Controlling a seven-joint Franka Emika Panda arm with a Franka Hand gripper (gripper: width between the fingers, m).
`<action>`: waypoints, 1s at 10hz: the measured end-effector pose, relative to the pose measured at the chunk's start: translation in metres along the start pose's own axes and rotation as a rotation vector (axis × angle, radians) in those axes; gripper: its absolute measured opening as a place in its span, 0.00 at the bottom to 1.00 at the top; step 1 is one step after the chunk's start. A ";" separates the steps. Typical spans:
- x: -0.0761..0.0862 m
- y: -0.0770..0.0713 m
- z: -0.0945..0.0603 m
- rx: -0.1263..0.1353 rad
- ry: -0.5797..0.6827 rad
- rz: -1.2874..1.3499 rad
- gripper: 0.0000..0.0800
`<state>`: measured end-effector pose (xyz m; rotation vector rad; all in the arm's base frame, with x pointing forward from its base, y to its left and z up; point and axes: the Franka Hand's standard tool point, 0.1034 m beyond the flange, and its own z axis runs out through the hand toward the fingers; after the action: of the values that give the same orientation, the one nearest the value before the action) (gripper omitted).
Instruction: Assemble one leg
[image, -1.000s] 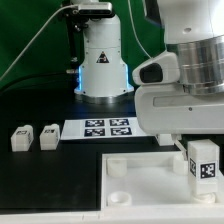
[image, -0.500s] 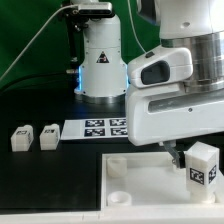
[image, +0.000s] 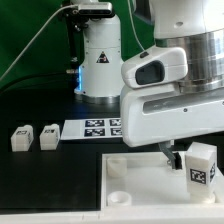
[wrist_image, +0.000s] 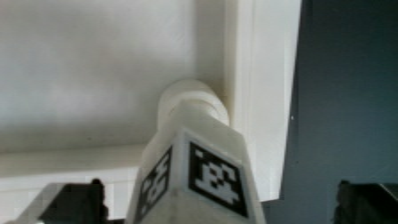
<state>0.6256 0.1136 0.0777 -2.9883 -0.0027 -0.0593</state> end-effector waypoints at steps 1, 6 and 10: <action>0.002 0.002 -0.002 -0.001 0.003 0.000 0.81; 0.012 -0.006 -0.009 0.004 0.019 -0.010 0.81; 0.012 -0.005 -0.009 0.004 0.019 -0.008 0.51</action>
Offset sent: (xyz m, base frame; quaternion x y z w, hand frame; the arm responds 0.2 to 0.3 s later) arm 0.0159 0.0070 0.0096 -0.0049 -0.0148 -0.0133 0.9998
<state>0.6376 0.1167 0.0877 -2.9840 -0.0128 -0.0885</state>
